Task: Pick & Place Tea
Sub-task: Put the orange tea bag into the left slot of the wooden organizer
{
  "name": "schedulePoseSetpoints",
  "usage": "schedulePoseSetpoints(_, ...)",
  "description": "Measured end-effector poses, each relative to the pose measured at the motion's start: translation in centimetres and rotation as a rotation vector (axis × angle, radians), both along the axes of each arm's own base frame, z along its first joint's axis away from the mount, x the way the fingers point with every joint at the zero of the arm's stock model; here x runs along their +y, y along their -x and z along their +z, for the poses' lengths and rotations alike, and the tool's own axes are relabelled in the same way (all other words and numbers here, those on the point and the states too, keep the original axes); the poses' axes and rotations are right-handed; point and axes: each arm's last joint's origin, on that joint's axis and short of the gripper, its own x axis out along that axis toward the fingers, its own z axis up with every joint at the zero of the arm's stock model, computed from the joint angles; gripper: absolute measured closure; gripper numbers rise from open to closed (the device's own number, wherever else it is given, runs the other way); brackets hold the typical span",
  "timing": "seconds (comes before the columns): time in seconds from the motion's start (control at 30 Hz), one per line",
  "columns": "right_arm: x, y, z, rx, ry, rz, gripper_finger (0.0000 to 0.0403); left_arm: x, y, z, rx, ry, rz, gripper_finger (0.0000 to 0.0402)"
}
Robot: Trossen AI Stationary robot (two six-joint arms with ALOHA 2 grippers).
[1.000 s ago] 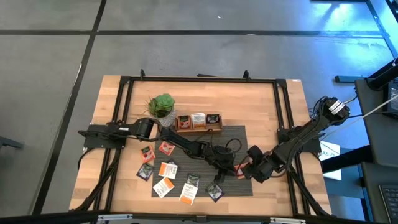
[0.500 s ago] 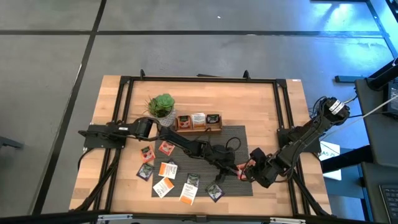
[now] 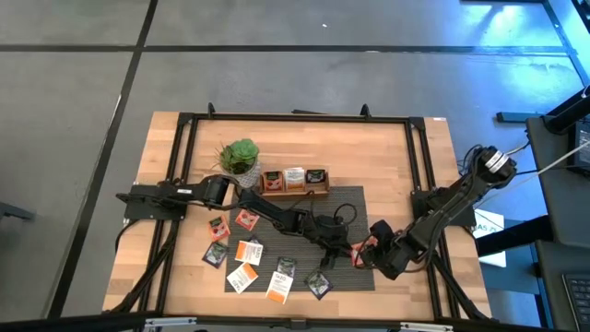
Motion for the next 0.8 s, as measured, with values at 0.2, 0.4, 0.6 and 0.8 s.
schedulePoseSetpoints(0.2,0.29,-0.29,-0.41,-0.009,-0.011,-0.010,0.0234,0.00,0.03,-0.04,0.012,-0.004,0.000,0.0286)
schedulePoseSetpoints(0.4,0.39,-0.43,-0.36,-0.029,-0.014,-0.004,0.0234,0.00,0.04,-0.04,0.013,-0.005,-0.001,0.0289)
schedulePoseSetpoints(0.6,0.39,-0.44,-0.36,-0.030,-0.012,-0.003,0.0269,0.00,0.05,-0.07,0.013,-0.012,-0.004,0.0287)
schedulePoseSetpoints(0.8,0.29,-0.34,-0.40,-0.019,-0.002,-0.002,0.0354,0.01,0.06,-0.09,0.014,-0.013,-0.004,0.0288)
